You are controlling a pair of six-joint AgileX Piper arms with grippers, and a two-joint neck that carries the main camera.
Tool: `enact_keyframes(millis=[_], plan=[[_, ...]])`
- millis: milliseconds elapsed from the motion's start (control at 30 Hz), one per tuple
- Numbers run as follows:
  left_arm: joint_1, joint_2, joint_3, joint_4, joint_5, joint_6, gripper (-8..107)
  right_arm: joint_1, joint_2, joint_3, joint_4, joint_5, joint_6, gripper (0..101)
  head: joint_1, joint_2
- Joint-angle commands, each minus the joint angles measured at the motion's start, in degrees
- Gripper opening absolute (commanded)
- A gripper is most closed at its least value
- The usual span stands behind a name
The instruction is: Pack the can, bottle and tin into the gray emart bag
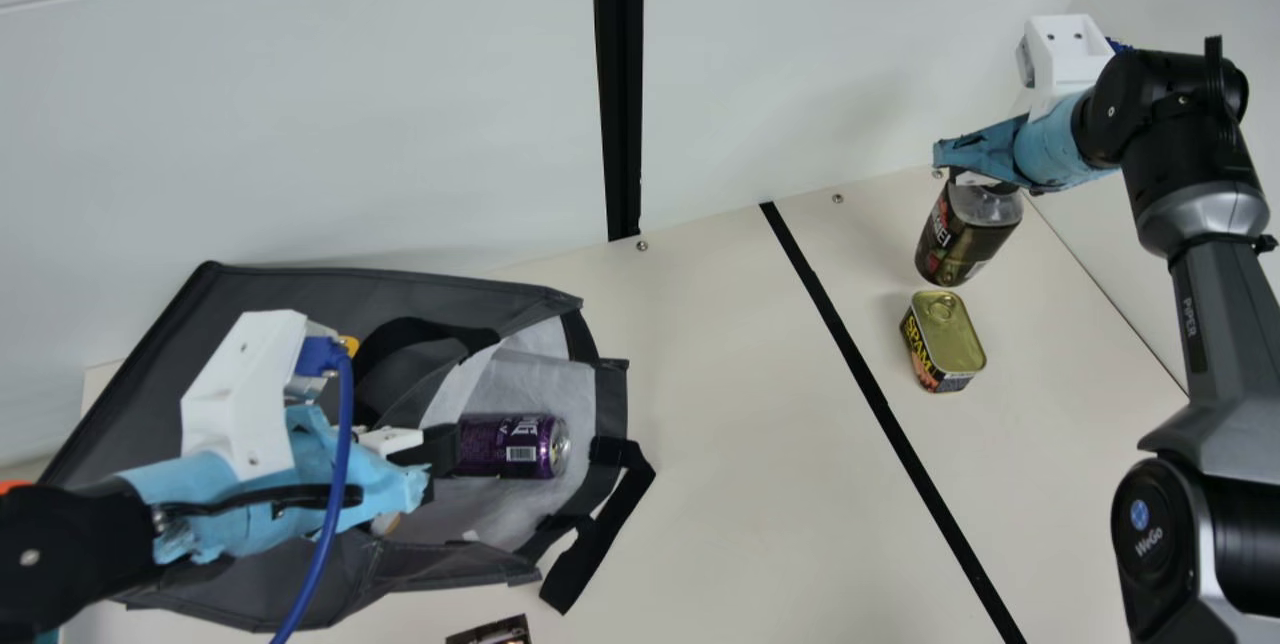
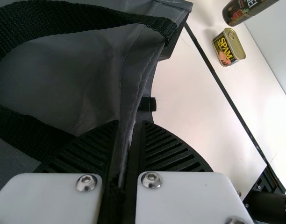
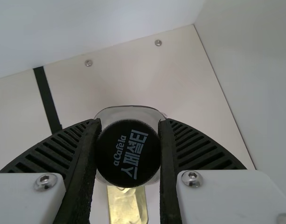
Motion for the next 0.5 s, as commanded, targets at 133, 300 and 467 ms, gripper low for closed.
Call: enact_keyframes(millis=[133, 300, 467], plan=[[0.0, 0.0, 0.0, 0.0, 0.0, 0.0, 10, 1.7, -2.6, 2.3, 0.4, -0.6, -0.5, 0, -1.3, -0.1], [0.0, 0.0, 0.0, 0.0, 0.0, 0.0, 10, 3.2, -5.1, 4.7, 0.7, -1.2, -1.2, 0, -1.3, -0.1], [0.0, 0.0, 0.0, 0.0, 0.0, 0.0, 10, 4.8, -7.6, 7.2, 0.9, -1.7, -2.2, 0, -1.3, -0.1]])
